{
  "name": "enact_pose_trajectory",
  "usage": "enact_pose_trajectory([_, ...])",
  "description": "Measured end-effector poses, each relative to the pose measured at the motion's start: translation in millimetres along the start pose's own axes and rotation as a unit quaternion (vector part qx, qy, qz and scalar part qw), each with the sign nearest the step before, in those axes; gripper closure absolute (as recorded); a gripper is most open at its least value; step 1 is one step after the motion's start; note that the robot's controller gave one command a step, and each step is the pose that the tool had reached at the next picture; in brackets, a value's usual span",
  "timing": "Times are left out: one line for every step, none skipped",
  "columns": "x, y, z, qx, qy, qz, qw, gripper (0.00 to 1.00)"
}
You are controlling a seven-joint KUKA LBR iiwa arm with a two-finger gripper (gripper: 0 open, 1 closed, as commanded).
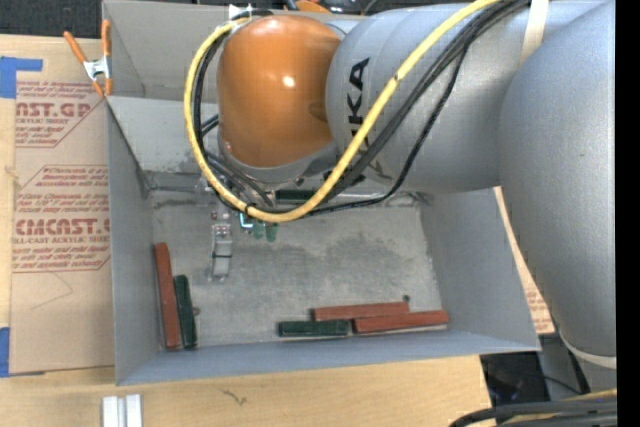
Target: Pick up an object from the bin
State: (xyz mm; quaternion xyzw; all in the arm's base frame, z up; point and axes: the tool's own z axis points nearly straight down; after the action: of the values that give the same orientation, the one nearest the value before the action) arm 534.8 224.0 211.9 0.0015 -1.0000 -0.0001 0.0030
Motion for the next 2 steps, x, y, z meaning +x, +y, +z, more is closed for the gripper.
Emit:
enact_pose_trajectory([28.5,-67.3,128.3,0.001,0.0,-0.141,0.9899,0.0])
enact_pose_trajectory([32.7,-136.0,120.0,0.001,-0.002,-0.118,0.9931,0.0])
